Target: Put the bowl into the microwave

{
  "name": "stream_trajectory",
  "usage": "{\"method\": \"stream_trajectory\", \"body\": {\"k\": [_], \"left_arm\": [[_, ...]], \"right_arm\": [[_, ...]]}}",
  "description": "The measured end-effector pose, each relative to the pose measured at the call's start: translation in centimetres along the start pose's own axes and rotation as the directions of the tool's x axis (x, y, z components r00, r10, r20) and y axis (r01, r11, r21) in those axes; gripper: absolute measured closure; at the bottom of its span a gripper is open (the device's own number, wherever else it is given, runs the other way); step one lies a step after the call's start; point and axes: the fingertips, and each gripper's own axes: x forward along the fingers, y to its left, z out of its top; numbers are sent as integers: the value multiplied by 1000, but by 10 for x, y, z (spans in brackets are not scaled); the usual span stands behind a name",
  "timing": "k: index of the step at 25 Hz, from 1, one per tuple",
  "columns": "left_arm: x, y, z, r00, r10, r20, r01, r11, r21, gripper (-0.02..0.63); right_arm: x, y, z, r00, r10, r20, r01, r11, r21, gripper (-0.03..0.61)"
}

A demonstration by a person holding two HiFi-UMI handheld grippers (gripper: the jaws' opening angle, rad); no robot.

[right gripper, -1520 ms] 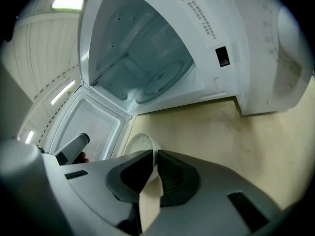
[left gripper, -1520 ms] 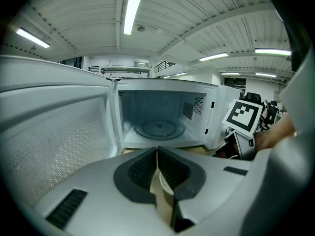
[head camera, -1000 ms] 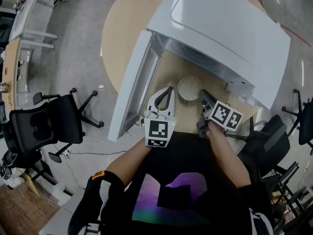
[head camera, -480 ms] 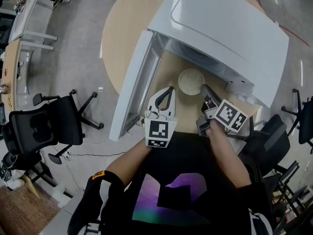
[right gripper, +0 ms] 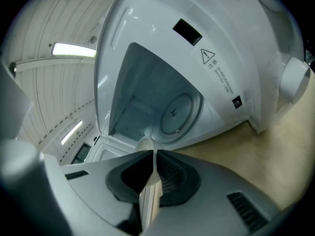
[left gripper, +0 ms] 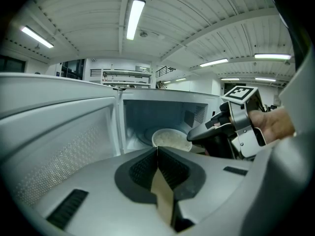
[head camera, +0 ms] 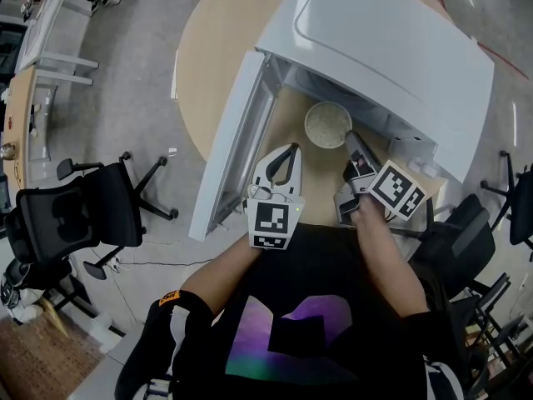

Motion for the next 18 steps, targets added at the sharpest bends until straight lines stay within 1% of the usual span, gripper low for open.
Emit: {"method": "stream_trajectory", "body": {"k": [13, 18], "left_arm": [[23, 2, 25, 999, -10, 32, 11, 1000, -15, 568], [29, -2, 27, 999, -25, 22, 26, 1000, -13, 568]], "right_arm": [[27, -2, 36, 993, -25, 116, 18, 998, 62, 540], [38, -9, 50, 984, -45, 175, 32, 996, 78, 540]]}}
